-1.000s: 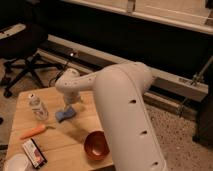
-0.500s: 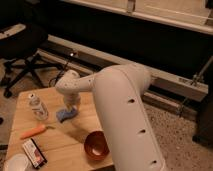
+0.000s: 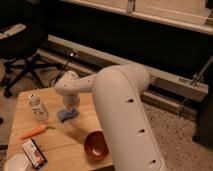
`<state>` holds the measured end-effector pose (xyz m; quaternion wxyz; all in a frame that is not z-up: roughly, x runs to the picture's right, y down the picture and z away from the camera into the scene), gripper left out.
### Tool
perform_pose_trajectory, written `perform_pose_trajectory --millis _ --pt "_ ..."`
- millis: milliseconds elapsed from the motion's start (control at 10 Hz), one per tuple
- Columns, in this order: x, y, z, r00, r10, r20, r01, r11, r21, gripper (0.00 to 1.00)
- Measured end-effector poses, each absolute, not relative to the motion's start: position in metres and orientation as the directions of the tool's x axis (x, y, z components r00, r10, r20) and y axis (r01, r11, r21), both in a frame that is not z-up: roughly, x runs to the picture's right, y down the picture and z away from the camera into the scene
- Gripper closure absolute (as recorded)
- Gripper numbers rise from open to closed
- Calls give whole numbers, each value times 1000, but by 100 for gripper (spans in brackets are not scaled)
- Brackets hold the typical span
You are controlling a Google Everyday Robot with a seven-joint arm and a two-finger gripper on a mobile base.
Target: Wipe the white sponge on the table
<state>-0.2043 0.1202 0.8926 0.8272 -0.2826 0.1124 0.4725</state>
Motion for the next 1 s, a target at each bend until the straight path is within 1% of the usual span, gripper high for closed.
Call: perform_pose_trajectory --millis 700,1000 --pt "-203 120 896 541 714 -444 -840 430 -332 85" --pt "-192 115 905 538 716 -445 -843 455 -287 85"
